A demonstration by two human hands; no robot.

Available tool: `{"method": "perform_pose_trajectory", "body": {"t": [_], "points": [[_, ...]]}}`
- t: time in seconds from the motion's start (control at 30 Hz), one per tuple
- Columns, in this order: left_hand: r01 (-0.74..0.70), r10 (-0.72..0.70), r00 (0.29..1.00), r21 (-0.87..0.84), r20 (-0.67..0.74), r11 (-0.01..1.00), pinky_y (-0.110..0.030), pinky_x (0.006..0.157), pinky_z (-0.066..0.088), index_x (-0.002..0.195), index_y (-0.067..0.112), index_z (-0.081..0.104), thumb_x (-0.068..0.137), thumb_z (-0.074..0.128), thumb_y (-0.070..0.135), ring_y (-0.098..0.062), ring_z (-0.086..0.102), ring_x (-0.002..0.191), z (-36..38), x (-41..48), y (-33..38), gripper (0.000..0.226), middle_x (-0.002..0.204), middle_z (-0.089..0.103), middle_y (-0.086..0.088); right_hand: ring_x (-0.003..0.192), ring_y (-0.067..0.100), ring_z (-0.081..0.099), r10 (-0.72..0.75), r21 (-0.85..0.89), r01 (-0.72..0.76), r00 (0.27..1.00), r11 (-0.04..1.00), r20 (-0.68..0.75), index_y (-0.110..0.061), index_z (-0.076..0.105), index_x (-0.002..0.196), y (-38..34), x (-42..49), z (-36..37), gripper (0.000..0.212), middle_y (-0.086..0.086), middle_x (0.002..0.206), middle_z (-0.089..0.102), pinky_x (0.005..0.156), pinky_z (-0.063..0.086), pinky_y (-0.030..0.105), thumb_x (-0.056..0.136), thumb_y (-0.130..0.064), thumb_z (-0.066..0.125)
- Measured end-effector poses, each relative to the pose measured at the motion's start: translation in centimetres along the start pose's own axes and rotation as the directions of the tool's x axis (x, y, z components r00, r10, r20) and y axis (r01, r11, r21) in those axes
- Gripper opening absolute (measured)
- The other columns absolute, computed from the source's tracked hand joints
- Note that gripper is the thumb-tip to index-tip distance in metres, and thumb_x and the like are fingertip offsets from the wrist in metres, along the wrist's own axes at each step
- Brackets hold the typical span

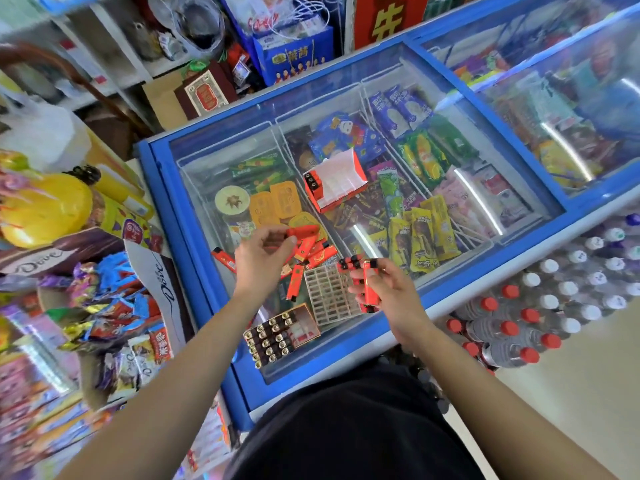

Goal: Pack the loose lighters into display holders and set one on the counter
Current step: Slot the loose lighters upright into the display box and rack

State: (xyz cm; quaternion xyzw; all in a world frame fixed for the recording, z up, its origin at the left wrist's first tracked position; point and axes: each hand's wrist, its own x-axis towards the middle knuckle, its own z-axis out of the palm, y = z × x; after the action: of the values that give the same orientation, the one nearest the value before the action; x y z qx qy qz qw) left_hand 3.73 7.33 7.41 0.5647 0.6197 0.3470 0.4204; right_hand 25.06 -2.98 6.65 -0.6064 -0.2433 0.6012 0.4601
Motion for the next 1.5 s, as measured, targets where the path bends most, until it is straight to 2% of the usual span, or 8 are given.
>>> {"method": "perform_pose_trajectory", "body": {"t": [0.2, 0.57, 0.87, 1.0, 1.17, 1.3, 1.4, 1.5], "points": [[-0.171, 0.159, 0.985, 0.235, 0.067, 0.957, -0.033, 0.079, 0.06, 0.101, 0.027, 0.075, 0.089, 0.077, 0.023, -0.009, 0.069, 0.081, 3.0, 8.3, 1.4, 0.013, 0.088, 0.072, 0.007, 0.089, 0.034, 0.074, -0.092, 0.012, 0.092, 0.995, 0.996, -0.03, -0.017, 0.058, 0.127, -0.4, 1.6, -0.9, 0.03, 0.016, 0.105, 0.066, 0.083, 0.062, 0.043, 0.1, -0.006, 0.059], [-0.422, 0.329, 0.907, 0.544, 0.264, 0.725, -0.035, 0.071, 0.058, 0.098, 0.014, 0.078, 0.09, 0.075, 0.016, -0.012, 0.064, 0.076, 6.7, 13.4, 1.4, 0.009, 0.095, 0.072, 0.0, 0.097, 0.024, 0.074, -0.1, 0.092, 0.109, 0.99, 0.99, -0.097, -0.017, 0.061, 0.118, -0.4, 3.4, -2.7, 0.029, 0.011, 0.108, 0.071, 0.084, 0.059, 0.027, 0.095, -0.001, 0.065], [-0.565, 0.421, 0.822, 0.645, 0.384, 0.514, -0.04, 0.066, 0.058, 0.089, 0.006, 0.08, 0.09, 0.071, 0.012, -0.03, 0.068, 0.074, 6.5, 15.4, 0.9, 0.011, 0.082, 0.073, -0.009, 0.092, 0.022, 0.074, -0.066, -0.006, 0.066, 0.987, 0.998, -0.146, -0.008, 0.065, 0.117, -0.3, 4.4, -3.9, 0.026, 0.006, 0.095, 0.076, 0.083, 0.06, 0.039, 0.092, -0.009, 0.072], [-0.603, 0.491, 0.786, 0.64, 0.376, 0.476, -0.037, 0.058, 0.055, 0.088, 0.004, 0.08, 0.087, 0.075, 0.007, -0.03, 0.067, 0.071, 6.2, 15.4, 0.0, 0.006, 0.08, 0.072, -0.01, 0.094, 0.024, 0.074, -0.046, -0.019, 0.044, 0.989, 0.999, -0.143, -0.012, 0.066, 0.116, -0.4, 4.6, -3.8, 0.026, 0.004, 0.096, 0.076, 0.087, 0.061, 0.042, 0.091, -0.01, 0.073], [-0.605, 0.46, 0.795, 0.57, 0.396, 0.555, -0.034, 0.071, 0.054, 0.087, 0.004, 0.08, 0.087, 0.076, 0.005, -0.025, 0.068, 0.076, 6.0, 15.5, -0.5, 0.004, 0.084, 0.074, -0.01, 0.091, 0.023, 0.075, -0.037, -0.01, 0.036, 0.988, 0.999, -0.153, -0.016, 0.066, 0.112, 0.0, 3.9, -3.8, 0.024, 0.003, 0.095, 0.077, 0.085, 0.06, 0.041, 0.091, -0.009, 0.073], [-0.557, 0.389, 0.83, 0.59, 0.399, 0.584, -0.054, 0.083, 0.057, 0.087, 0.01, 0.08, 0.087, 0.077, 0.013, -0.021, 0.066, 0.081, 5.6, 16.0, -1.7, 0.004, 0.088, 0.073, -0.003, 0.089, 0.02, 0.075, -0.038, 0.007, 0.04, 0.986, 0.999, -0.16, -0.012, 0.067, 0.113, 0.1, 3.4, -3.6, 0.024, 0.004, 0.095, 0.076, 0.079, 0.06, 0.039, 0.091, -0.007, 0.073], [-0.483, 0.354, 0.874, 0.682, 0.334, 0.55, -0.037, 0.066, 0.05, 0.095, 0.019, 0.08, 0.094, 0.072, 0.025, -0.022, 0.059, 0.094, 6.1, 15.5, -1.4, 0.01, 0.096, 0.063, 0.001, 0.089, 0.021, 0.074, -0.03, 0.018, 0.033, 0.986, 0.999, -0.163, -0.018, 0.067, 0.109, 0.1, 3.2, -3.5, 0.022, 0.004, 0.095, 0.076, 0.079, 0.06, 0.037, 0.09, -0.007, 0.073], [-0.47, 0.32, 0.88, 0.734, 0.35, 0.49, -0.035, 0.07, 0.04, 0.11, 0.021, 0.079, 0.093, 0.069, 0.018, -0.026, 0.055, 0.1, 6.2, 15.2, -0.7, 0.019, 0.1, 0.06, -0.003, 0.09, 0.017, 0.074, -0.031, 0.012, 0.033, 0.987, 0.999, -0.156, -0.012, 0.066, 0.115, -0.2, 3.1, -3.3, 0.027, 0.002, 0.095, 0.076, 0.081, 0.059, 0.033, 0.09, -0.01, 0.075]]}}
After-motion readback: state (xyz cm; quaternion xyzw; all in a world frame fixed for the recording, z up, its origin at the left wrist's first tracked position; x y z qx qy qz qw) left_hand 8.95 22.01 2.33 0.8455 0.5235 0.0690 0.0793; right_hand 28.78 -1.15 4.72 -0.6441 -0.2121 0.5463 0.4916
